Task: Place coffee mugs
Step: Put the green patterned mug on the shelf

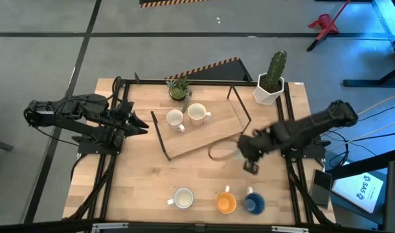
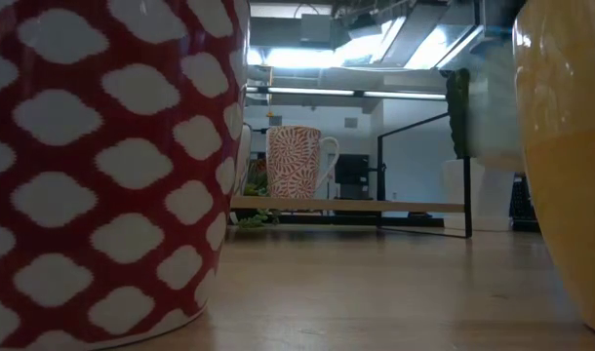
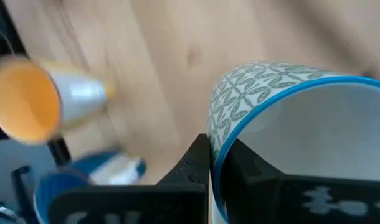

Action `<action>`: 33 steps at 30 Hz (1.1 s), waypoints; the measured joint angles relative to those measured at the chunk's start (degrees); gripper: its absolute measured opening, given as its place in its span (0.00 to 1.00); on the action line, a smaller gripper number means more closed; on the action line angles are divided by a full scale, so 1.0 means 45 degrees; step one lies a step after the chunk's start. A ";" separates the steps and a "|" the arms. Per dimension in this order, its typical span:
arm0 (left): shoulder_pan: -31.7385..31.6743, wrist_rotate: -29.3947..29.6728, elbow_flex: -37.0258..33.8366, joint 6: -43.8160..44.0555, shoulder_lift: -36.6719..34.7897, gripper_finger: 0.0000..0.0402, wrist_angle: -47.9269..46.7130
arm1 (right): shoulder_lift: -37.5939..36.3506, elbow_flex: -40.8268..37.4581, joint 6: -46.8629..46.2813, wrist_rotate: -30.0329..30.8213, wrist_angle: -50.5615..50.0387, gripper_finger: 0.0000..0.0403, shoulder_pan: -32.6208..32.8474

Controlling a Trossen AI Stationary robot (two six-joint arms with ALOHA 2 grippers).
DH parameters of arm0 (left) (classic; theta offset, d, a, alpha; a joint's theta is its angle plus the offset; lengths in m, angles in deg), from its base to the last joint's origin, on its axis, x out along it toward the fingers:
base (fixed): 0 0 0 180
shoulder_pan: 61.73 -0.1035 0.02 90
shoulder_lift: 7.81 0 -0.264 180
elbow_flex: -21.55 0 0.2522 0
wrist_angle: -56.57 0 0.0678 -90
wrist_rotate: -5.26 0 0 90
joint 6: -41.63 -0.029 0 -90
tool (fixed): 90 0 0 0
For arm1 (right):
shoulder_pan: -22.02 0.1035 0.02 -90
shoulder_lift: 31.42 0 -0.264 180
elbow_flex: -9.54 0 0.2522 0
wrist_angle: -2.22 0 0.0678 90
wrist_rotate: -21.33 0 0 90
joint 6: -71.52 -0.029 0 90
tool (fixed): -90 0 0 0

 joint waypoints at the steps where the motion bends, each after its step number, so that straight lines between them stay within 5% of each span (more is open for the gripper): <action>1: 0.0000 0.0000 0.0000 -0.0076 0.0000 0.28 -0.0026 | 0.0078 0.0460 0.0851 0.0043 -0.0061 0.01 -0.0577; 12: 0.0000 0.0009 0.0000 -0.0419 0.0000 0.28 -0.0022 | 0.2245 0.5331 0.9703 0.0681 -0.1024 0.00 -0.6595; 20: -0.0001 0.0034 0.0000 -0.0404 0.0000 0.28 -0.0022 | 0.5425 0.8496 1.4552 0.0289 -0.2343 0.00 -0.8878; 33: -0.0003 0.0420 0.0000 -0.0405 0.0000 0.28 -0.0021 | 0.5840 0.6765 1.7642 -0.0581 -0.1752 0.00 -0.9486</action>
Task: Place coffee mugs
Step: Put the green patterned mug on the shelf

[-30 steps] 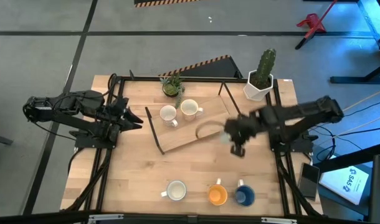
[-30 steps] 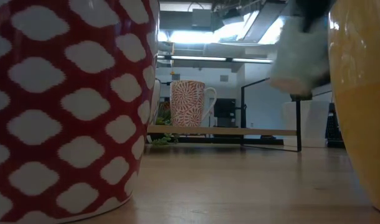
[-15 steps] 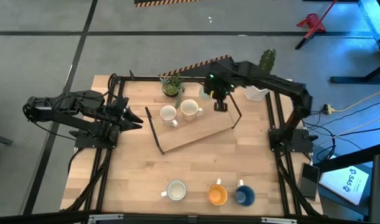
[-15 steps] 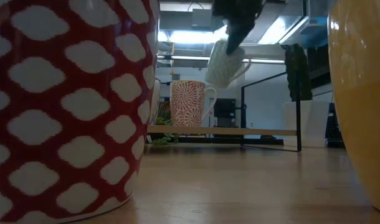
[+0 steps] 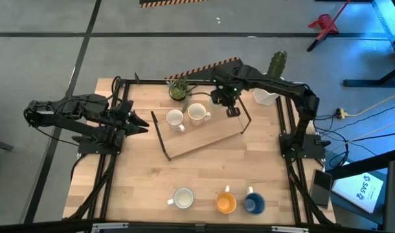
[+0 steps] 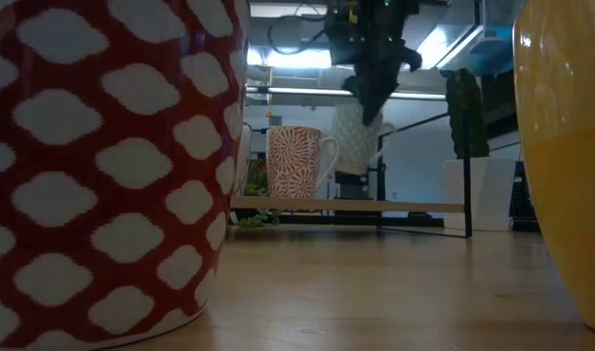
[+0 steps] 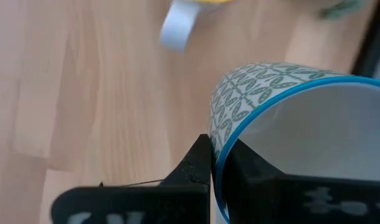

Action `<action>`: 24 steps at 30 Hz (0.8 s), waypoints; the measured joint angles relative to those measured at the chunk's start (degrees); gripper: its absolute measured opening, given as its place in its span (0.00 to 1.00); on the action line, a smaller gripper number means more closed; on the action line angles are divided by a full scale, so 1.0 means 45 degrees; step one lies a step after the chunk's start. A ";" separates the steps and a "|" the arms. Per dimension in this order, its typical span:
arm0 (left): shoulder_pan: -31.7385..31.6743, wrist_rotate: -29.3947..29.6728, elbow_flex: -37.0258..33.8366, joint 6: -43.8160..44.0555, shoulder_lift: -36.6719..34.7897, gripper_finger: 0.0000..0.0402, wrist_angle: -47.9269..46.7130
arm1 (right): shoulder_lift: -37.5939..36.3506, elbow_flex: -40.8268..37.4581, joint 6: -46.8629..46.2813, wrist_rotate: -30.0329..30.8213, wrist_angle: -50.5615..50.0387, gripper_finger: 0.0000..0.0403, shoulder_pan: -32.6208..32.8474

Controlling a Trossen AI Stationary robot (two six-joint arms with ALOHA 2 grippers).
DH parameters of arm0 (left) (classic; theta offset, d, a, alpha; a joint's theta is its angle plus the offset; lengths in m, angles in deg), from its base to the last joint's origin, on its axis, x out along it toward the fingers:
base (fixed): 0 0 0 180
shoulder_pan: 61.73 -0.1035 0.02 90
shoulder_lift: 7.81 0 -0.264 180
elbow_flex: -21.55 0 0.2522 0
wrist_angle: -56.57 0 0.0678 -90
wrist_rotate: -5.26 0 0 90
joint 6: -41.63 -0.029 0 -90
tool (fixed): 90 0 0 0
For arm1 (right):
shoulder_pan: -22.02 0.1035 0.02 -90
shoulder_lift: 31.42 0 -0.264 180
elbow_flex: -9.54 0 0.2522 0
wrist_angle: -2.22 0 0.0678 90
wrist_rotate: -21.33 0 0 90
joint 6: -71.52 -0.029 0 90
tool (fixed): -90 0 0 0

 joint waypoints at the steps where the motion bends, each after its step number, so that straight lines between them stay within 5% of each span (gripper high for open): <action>1: 0.0002 0.0010 0.0000 -0.0005 0.0000 0.28 -0.0002 | 0.0000 -0.0202 0.0137 -0.0091 0.0034 0.00 0.0001; 11: 0.0004 0.0027 0.0000 0.0000 0.0000 0.28 -0.0002 | 0.0004 -0.1606 0.0877 -0.0293 0.0532 0.00 -0.0004; 24: 0.0001 0.0295 0.0000 0.0070 0.0000 0.28 -0.0002 | 0.0727 -0.1354 0.1014 -0.0016 0.0374 0.00 -0.0004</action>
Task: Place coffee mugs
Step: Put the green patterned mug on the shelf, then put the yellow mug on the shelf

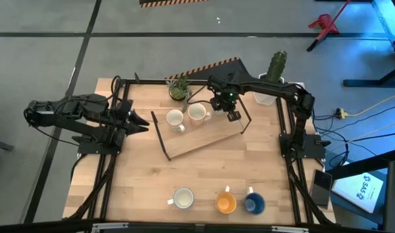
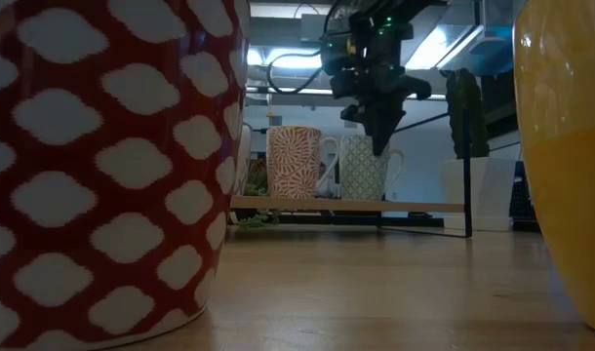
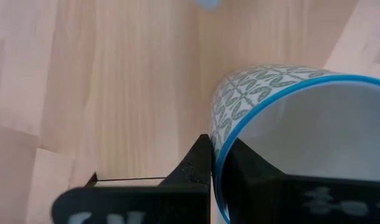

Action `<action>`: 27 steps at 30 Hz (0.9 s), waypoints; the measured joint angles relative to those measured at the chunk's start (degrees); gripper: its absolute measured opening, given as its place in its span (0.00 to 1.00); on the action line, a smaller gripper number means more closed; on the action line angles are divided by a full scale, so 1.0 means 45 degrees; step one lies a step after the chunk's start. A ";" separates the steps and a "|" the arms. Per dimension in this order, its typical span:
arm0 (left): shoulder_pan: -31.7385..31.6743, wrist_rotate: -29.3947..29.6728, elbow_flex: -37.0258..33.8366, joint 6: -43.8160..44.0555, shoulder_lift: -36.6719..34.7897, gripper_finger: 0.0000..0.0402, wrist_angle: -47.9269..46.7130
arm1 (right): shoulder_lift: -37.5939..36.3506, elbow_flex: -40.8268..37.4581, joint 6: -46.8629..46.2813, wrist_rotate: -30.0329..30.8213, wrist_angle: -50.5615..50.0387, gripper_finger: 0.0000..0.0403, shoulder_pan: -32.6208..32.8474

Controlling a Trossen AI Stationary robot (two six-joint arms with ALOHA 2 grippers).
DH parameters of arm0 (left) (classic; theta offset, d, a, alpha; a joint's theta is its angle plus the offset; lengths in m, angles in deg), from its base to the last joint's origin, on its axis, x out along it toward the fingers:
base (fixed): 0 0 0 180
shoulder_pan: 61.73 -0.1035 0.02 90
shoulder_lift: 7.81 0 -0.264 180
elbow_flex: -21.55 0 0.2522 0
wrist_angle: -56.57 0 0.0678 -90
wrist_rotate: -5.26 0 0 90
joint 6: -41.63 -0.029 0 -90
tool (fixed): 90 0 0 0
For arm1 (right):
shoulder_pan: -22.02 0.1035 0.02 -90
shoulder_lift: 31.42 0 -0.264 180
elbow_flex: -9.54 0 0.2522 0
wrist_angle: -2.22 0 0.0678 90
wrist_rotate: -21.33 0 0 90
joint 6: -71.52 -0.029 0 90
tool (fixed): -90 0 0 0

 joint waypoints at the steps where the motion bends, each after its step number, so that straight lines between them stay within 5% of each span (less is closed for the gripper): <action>1: -0.0002 0.0033 -0.0002 0.0003 -0.0002 0.28 0.0000 | 0.0011 0.0063 -0.0002 0.0014 -0.0014 0.00 0.0000; 9: -0.0002 0.0042 0.0000 0.0003 -0.0002 0.28 0.0002 | 0.0016 0.0143 -0.0107 -0.0251 0.0048 0.01 0.0005; 27: -0.0002 0.0042 0.0000 0.0008 0.0000 0.28 -0.0003 | 0.0006 0.1313 -0.0620 -0.0231 -0.0107 0.29 0.0106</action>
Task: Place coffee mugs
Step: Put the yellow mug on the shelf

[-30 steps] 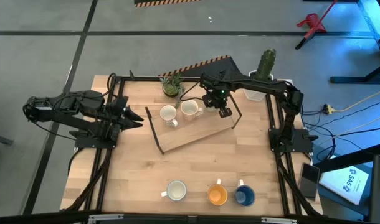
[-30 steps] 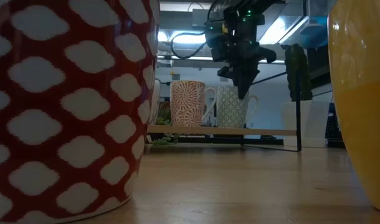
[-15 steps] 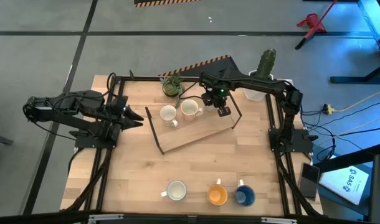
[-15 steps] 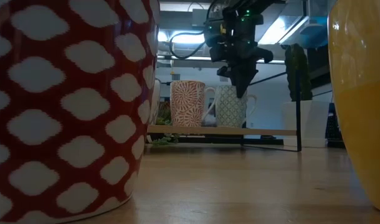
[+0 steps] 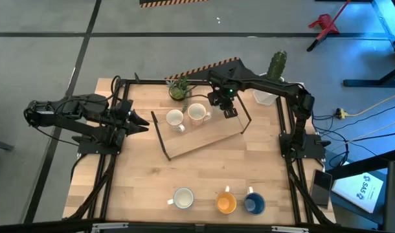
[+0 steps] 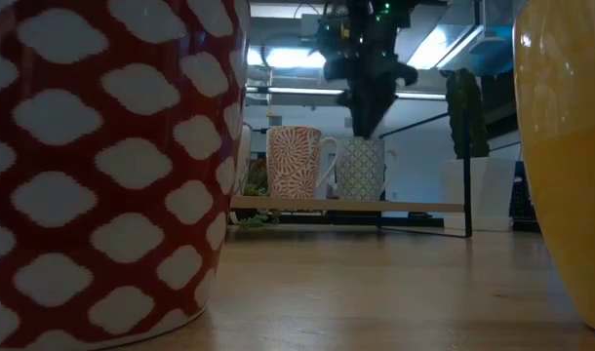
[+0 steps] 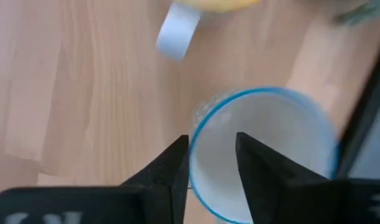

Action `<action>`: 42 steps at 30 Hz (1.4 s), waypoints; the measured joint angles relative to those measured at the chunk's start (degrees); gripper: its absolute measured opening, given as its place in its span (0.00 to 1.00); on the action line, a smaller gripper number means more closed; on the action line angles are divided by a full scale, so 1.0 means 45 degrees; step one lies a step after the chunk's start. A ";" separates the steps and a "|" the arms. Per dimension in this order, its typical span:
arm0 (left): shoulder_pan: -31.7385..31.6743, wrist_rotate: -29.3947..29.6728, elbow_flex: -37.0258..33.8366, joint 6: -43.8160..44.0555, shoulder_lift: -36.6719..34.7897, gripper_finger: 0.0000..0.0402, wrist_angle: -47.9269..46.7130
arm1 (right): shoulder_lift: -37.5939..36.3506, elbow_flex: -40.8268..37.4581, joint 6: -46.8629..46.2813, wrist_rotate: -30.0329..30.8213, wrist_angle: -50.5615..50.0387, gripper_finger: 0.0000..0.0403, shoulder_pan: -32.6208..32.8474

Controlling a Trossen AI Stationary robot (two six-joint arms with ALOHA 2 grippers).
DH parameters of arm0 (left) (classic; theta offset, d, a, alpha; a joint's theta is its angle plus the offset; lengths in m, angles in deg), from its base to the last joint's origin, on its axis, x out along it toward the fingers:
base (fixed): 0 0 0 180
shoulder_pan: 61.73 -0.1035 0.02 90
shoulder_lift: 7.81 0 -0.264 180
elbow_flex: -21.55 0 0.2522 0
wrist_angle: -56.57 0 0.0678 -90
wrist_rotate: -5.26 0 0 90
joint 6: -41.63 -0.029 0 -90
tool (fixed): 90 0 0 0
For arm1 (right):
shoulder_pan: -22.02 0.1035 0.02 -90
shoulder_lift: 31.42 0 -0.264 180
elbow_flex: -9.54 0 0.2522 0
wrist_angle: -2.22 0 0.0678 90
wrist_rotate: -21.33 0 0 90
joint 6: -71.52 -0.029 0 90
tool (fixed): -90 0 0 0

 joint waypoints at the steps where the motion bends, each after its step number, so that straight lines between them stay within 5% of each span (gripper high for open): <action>1: 0.0001 0.0000 0.0000 0.0000 0.0000 0.28 0.0000 | 0.0000 0.0339 -0.0030 0.0023 -0.0057 0.30 0.0004; 9: 0.0001 0.0000 0.0000 0.0000 0.0000 0.28 0.0000 | -0.0028 0.3354 -0.1507 -0.0077 -0.1700 0.35 0.1054; 17: 0.0004 -0.0001 0.0000 0.0000 0.0000 0.28 0.0000 | -0.0049 0.4026 -0.4133 -0.0253 -0.3419 0.35 0.5420; 28: 0.0003 -0.0419 0.0000 0.0005 -0.0002 0.28 0.0000 | -0.0049 0.1599 -1.0814 0.0252 -0.1221 0.35 1.0458; 42: 0.0005 -0.0437 0.0000 -0.0078 -0.0005 0.28 -0.0005 | -0.0049 -0.2352 -1.4012 -0.0625 0.4139 0.35 1.1934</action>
